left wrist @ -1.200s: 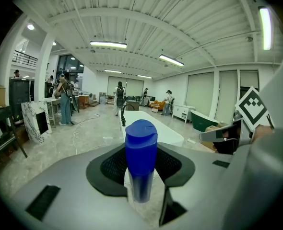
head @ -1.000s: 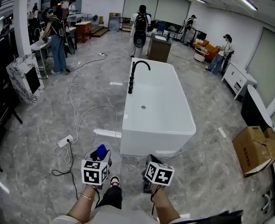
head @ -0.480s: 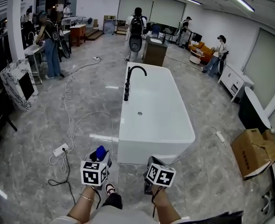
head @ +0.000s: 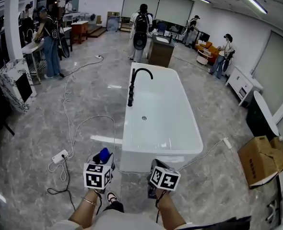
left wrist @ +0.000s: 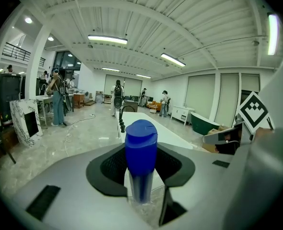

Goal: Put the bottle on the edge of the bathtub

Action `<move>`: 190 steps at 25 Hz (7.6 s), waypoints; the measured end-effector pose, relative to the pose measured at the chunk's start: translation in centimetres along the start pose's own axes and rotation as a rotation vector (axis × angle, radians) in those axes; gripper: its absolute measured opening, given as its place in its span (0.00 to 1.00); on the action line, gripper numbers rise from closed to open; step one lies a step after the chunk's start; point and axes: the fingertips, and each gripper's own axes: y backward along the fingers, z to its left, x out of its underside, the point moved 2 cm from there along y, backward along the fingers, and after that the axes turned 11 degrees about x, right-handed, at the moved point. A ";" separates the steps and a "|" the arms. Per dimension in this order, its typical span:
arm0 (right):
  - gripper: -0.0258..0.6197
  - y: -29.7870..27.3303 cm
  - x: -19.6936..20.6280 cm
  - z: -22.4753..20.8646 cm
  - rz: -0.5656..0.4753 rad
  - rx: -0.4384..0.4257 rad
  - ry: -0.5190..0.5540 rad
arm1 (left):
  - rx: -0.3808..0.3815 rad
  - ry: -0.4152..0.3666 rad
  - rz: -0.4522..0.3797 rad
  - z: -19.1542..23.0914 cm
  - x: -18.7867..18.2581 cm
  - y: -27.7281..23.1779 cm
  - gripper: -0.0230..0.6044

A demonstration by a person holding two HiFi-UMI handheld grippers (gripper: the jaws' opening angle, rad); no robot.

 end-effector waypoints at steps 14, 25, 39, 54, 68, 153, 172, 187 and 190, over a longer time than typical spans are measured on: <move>0.08 -6.8 -6.4 2.2 -0.018 0.008 -0.006 | 0.020 -0.012 0.005 5.2 -4.6 -6.3 0.30; 0.08 -11.5 -9.9 3.6 -0.016 0.031 -0.003 | 0.045 0.010 -0.004 9.1 -7.0 -11.1 0.30; 0.08 -15.9 -8.0 2.1 0.087 0.054 -0.053 | 0.064 0.028 0.056 9.9 -6.4 -14.8 0.30; 0.08 -23.3 -11.5 4.5 0.109 -0.025 0.043 | 0.022 0.030 0.077 11.8 -8.1 -19.3 0.30; 0.08 -30.1 -7.6 2.8 0.229 -0.040 0.003 | 0.028 0.042 0.174 11.7 -4.3 -25.8 0.30; 0.08 -50.3 -4.4 -0.5 0.378 -0.033 -0.060 | 0.079 -0.046 0.186 20.3 -4.9 -48.9 0.30; 0.08 -50.3 -3.5 -0.3 0.388 -0.028 -0.088 | 0.055 -0.126 0.170 18.9 -4.4 -48.7 0.30; 0.08 -49.7 -3.5 -2.0 0.386 0.002 -0.114 | 0.048 -0.038 0.149 19.6 -4.1 -48.8 0.33; 0.08 -49.5 -3.6 -2.0 0.386 0.003 -0.115 | 0.049 -0.031 0.146 19.5 -4.2 -48.7 0.36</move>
